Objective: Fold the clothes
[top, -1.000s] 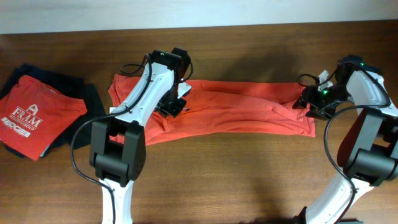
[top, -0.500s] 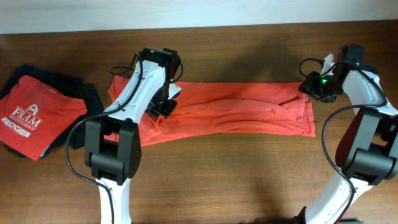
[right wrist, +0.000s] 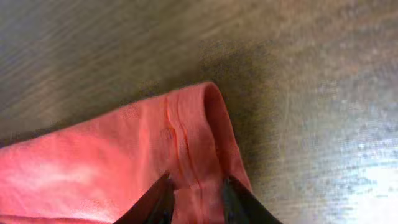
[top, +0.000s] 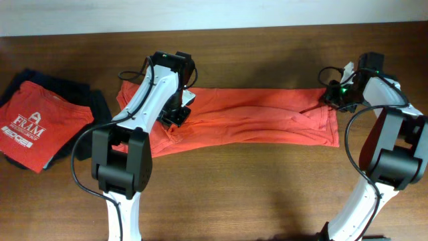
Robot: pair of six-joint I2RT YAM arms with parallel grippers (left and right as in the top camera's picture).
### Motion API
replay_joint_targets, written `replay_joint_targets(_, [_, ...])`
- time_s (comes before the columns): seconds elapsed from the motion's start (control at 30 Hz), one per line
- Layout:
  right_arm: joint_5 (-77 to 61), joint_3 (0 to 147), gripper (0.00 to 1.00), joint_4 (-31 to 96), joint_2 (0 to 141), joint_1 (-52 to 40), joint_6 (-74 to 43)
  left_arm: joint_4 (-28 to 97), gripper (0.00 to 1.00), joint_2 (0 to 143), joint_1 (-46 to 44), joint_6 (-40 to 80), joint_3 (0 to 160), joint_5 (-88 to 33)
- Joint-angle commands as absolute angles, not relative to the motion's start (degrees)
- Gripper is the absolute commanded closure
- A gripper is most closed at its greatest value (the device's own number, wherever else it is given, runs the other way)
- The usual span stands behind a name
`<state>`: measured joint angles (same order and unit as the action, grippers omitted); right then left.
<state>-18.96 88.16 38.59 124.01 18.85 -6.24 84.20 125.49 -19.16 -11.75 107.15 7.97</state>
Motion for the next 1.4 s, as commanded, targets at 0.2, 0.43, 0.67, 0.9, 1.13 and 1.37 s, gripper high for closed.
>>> replay_joint_targets(0.2, [-18.5,88.0,0.96,35.9,124.2,18.7,-6.5,84.2,0.99,125.0,-19.0,-11.6,107.8,7.8])
replay_joint_targets(0.43, [-14.3,88.0,0.96,28.4,124.2,20.2,-6.5,85.3,0.99,125.0,-19.0,-11.7,107.8,7.8])
replay_joint_targets(0.67, [-14.3,88.0,0.96,23.4,124.2,20.8,-6.3,86.3,0.99,125.0,-19.0,-11.7,107.8,8.0])
replay_joint_targets(0.9, [-14.3,88.0,0.89,22.5,124.2,20.7,-6.3,86.2,0.64,125.0,-19.0,-11.7,107.8,8.0])
replay_joint_targets(1.13, [-14.3,88.0,0.75,26.3,124.2,20.7,-6.3,83.3,0.46,125.0,-12.7,-2.5,109.3,10.9])
replay_joint_targets(1.37, [-14.5,88.0,0.38,29.9,124.1,20.7,-6.3,68.9,0.33,126.3,-1.8,-1.9,108.8,-6.6])
